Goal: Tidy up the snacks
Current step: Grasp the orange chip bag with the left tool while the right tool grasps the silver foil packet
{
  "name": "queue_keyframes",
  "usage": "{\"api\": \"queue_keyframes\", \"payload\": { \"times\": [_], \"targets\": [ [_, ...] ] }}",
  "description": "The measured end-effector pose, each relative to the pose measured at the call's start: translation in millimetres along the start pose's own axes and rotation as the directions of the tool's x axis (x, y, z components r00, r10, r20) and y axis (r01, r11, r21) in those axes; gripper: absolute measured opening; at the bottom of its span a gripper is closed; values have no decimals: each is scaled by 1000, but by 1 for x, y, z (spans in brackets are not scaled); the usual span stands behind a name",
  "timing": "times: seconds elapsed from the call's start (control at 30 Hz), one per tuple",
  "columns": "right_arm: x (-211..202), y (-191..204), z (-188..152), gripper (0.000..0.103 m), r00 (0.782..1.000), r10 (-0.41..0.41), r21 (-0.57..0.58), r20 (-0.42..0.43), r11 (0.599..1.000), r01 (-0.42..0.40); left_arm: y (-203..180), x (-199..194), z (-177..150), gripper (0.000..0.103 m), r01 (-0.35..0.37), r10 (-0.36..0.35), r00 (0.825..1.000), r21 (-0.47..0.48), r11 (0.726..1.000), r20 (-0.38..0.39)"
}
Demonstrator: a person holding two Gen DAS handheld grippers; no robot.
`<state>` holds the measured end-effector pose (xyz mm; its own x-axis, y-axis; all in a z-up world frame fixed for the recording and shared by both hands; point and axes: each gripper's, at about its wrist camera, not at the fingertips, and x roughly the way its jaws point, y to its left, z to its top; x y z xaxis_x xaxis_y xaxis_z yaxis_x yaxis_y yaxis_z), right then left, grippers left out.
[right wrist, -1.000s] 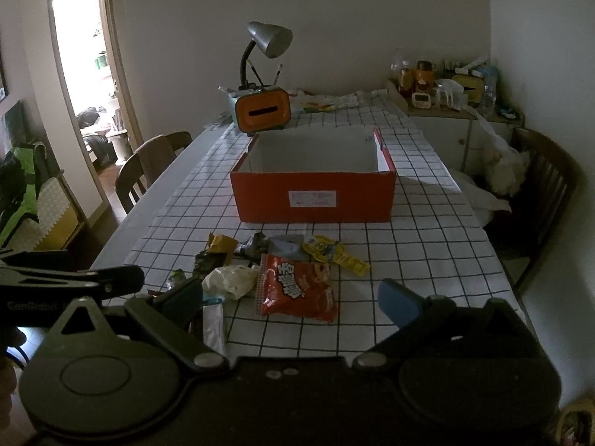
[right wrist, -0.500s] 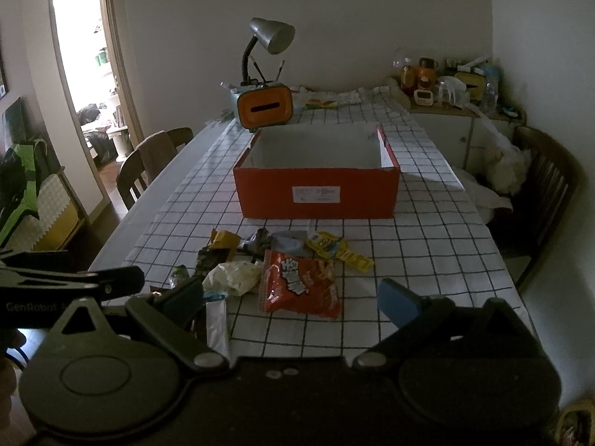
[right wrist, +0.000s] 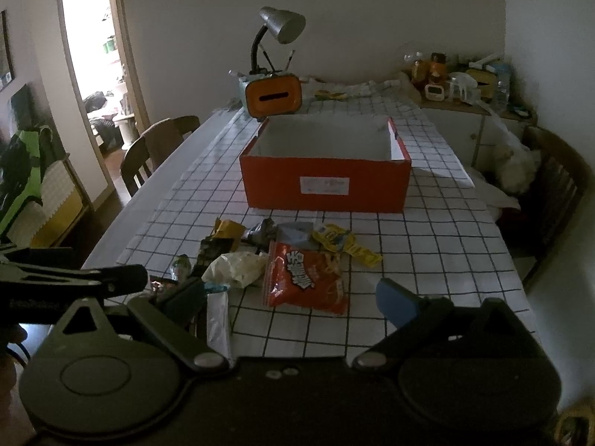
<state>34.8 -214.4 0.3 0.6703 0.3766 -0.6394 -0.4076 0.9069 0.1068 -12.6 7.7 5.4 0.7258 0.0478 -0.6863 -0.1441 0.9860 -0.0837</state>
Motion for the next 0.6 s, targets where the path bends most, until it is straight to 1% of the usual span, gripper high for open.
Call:
{"api": "queue_keyframes", "payload": {
  "times": [0.17,0.37,0.5,0.6],
  "targets": [
    [23,-2,-5,95,998,31,-14,-52,999,-32,10,16,-4,102,-34,33,998,-14,999,-45],
    [49,6,-11,90,990,86,-80,-115,992,-95,24,33,-11,101,-64,62,994,-21,998,-89],
    [69,17,-16,84,974,133,-145,-181,976,-160,30,43,-13,101,-65,63,992,-15,998,-105],
    [81,27,-21,83,961,160,-190,-225,960,-204,31,53,-15,97,-62,61,991,-1,998,-122]
  ]
}}
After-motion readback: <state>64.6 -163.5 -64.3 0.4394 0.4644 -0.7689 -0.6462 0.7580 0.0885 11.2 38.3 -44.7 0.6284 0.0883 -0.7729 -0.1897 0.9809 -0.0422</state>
